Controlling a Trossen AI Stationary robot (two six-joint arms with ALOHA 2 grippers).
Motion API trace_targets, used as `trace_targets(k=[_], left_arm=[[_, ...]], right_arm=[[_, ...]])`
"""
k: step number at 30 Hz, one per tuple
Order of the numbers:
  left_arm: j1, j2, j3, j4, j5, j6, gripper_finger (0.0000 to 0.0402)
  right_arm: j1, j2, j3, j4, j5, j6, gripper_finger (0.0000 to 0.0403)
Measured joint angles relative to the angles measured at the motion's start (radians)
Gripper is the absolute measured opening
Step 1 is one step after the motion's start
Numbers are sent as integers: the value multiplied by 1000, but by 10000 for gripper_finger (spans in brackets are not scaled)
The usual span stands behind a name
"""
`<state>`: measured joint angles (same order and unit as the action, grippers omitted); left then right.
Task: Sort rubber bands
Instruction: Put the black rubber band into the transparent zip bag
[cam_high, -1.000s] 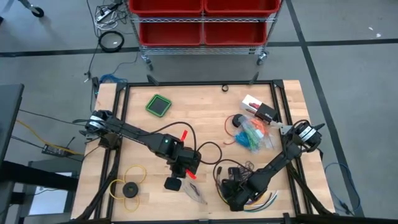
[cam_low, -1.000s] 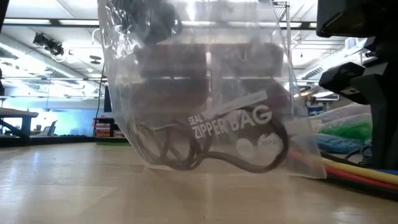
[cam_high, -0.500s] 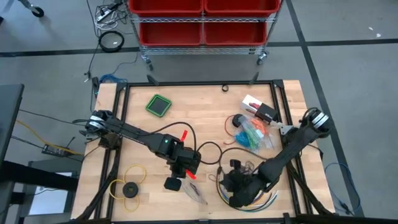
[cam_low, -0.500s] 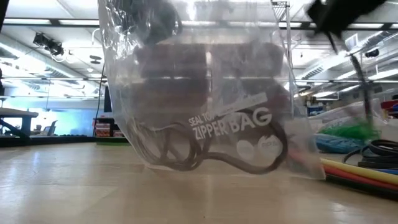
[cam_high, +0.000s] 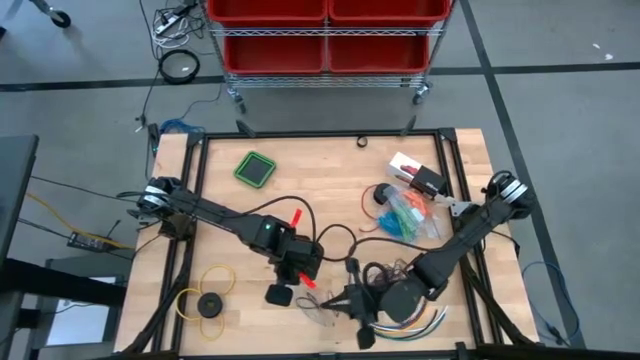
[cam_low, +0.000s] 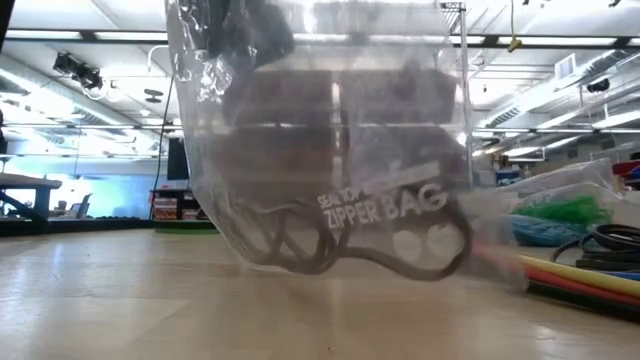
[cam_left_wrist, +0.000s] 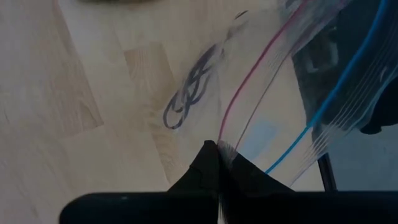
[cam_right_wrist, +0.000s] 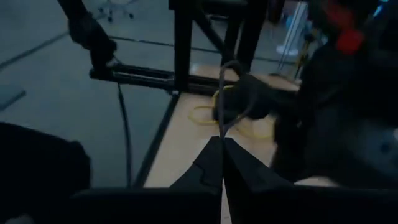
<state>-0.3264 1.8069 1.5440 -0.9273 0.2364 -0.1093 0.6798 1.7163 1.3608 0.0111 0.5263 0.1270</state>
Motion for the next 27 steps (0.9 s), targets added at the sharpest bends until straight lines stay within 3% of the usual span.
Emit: trace_targets(k=[11, 20, 27], left_arm=[[0, 0, -3, 12, 12, 0, 1], [0, 0, -17, 19, 13, 0, 1], [6, 0, -17, 19, 16, 0, 1]], right_arm=[[-57, 133, 73, 97, -35, -143, 0], [-49, 134, 75, -8, -62, -41, 0], [-3, 134, 74, -30, -5, -52, 0]])
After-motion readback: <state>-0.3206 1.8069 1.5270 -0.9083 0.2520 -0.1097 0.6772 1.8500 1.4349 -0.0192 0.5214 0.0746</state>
